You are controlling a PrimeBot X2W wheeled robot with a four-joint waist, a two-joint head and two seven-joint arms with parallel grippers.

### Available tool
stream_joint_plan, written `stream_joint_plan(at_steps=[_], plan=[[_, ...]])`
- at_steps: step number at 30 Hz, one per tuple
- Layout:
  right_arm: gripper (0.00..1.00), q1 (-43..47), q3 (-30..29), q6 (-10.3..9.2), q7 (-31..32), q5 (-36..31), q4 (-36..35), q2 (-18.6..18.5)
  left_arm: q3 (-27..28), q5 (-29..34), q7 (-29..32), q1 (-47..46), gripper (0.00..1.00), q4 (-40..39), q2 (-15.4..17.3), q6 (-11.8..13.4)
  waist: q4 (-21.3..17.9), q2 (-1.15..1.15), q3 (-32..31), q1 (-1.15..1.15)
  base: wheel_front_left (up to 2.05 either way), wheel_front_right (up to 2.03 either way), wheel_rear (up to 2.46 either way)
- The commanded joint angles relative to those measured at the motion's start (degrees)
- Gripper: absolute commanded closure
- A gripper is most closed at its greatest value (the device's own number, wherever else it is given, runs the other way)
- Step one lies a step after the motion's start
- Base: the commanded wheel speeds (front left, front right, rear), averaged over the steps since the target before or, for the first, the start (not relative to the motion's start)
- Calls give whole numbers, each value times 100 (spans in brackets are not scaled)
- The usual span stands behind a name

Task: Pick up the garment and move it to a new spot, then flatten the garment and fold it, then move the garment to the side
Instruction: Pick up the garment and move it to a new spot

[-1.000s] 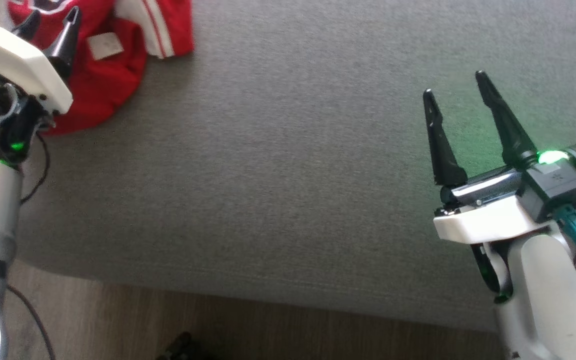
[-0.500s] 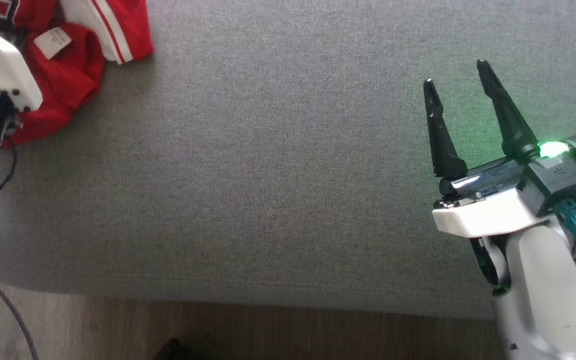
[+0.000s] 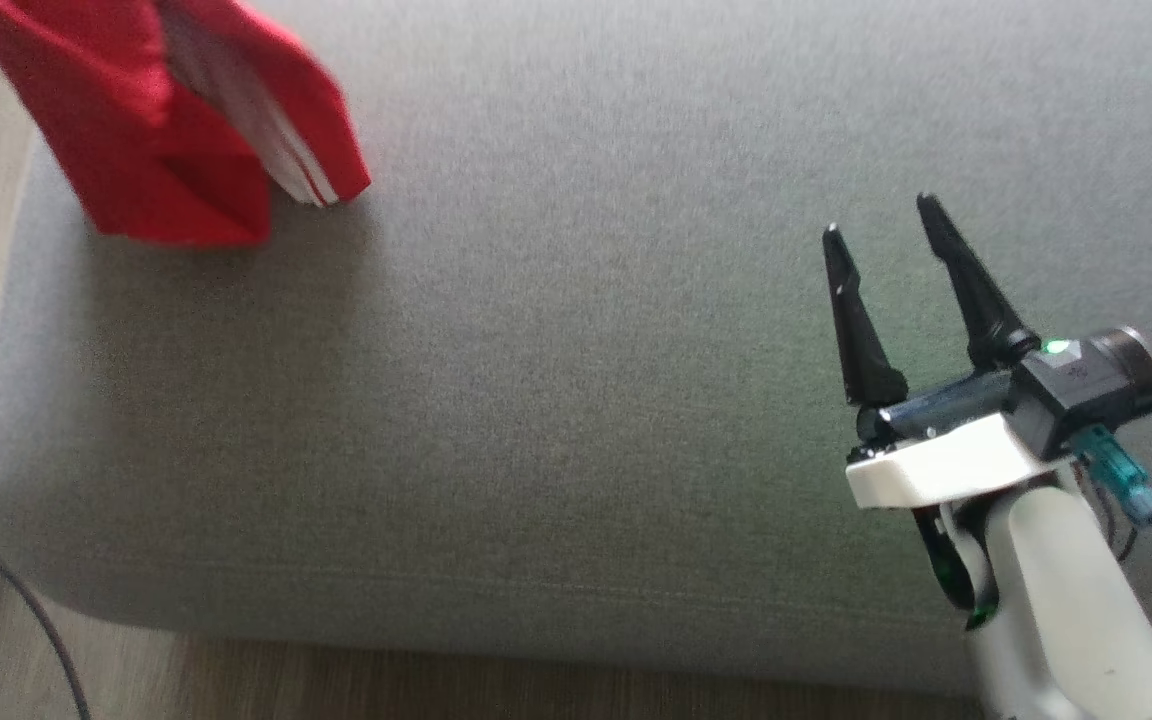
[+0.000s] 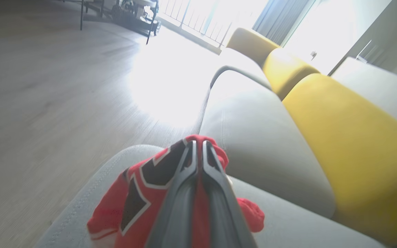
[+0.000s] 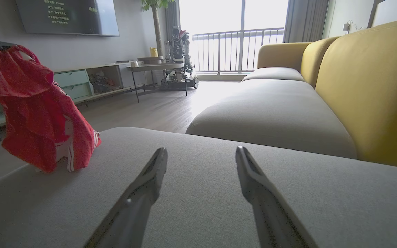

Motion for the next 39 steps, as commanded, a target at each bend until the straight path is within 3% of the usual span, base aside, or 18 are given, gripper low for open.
stream_joint_plan(at_steps=[1,9,18,22,28,37,39], plan=[[0,48,148,-2,-66,81,-133,87,264,-86,-55,-99,100,-286,342,73,-10,0,-353,0,0,0,0],[0,205,184,-2,-74,320,-99,88,536,-599,369,224,100,-995,-26,669,-123,0,-774,0,0,0,0],[0,156,279,-2,-76,583,-234,88,580,-1199,657,753,100,-2754,-1201,1713,-535,0,-789,0,0,0,0],[0,109,328,-2,-76,735,-296,88,441,-1371,603,1008,100,-3428,-1737,2046,-847,0,-713,0,0,0,0],[0,17,223,-2,-76,923,-346,88,-513,-1422,204,1126,100,-3800,-2028,2069,-1335,0,-568,0,0,0,0],[0,-245,269,-2,-76,1205,-554,88,-2198,-2119,-1172,955,100,-2795,-2044,2154,-2148,0,-227,0,0,0,0],[0,-259,240,-2,-76,1256,-564,88,-2756,-2307,-1456,794,12,-2396,-2044,2073,-2288,0,-130,0,0,0,0]])
